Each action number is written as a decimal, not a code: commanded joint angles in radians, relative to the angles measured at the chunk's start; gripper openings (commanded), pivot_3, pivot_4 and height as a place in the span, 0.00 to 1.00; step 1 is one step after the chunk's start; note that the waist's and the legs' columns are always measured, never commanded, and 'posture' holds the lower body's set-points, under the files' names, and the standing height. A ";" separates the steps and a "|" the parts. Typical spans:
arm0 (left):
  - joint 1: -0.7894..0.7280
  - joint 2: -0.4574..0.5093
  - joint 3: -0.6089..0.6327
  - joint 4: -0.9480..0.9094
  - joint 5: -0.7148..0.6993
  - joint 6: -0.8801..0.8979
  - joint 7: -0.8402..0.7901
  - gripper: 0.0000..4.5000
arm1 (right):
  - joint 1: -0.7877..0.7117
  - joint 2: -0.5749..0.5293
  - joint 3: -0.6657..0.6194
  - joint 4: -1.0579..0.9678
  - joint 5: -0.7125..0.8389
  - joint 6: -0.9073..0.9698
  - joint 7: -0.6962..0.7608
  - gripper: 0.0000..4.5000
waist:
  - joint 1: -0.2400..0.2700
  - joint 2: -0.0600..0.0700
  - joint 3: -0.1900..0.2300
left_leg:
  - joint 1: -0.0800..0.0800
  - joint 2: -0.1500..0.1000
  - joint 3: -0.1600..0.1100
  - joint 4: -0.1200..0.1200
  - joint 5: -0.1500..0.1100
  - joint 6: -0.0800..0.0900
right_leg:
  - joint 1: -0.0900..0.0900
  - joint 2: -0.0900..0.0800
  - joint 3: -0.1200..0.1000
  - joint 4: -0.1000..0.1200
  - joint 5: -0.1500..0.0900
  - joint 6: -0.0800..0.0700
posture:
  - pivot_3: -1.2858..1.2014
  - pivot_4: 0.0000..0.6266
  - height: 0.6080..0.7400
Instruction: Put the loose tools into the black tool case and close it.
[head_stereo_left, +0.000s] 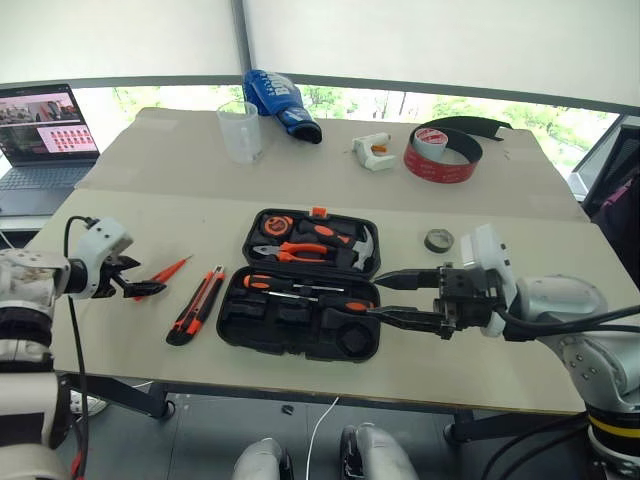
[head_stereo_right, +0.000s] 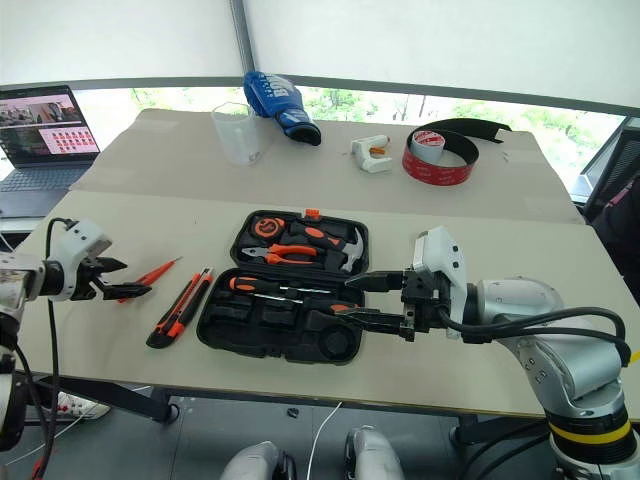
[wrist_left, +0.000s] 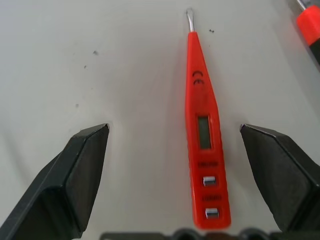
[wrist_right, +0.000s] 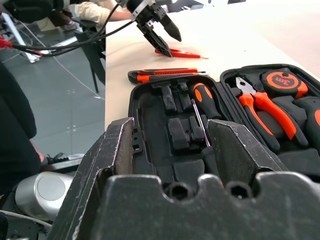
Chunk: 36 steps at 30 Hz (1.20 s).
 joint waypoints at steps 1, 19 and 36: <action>-0.027 -0.014 -0.019 0.055 0.033 -0.034 -0.012 0.68 | 0.012 -0.016 -0.055 -0.055 0.051 0.002 -0.022 0.73 | 0.001 0.000 0.000 | 0.000 0.000 0.000 0.000 0.000 0.000 | 0.000 0.000 0.000 0.000 0.000 0.000 | 0.52 0.24 0.92; 0.001 0.009 0.093 -0.453 -0.181 0.051 -0.252 0.10 | 0.075 -0.063 -0.049 -0.012 -0.031 -0.061 -0.054 0.73 | 0.009 -0.008 0.001 | -0.001 0.000 -0.006 0.002 0.001 0.002 | 0.004 -0.002 0.002 0.000 -0.002 0.004 | 0.52 0.24 0.92; 0.031 -0.115 -0.210 -0.831 -0.144 0.041 -0.363 0.10 | 0.161 -0.059 -0.119 -0.099 0.022 -0.024 -0.143 0.73 | 0.010 -0.008 0.001 | 0.005 0.000 -0.007 0.003 0.000 0.003 | 0.010 0.000 0.006 -0.001 -0.006 0.012 | 0.52 0.24 0.92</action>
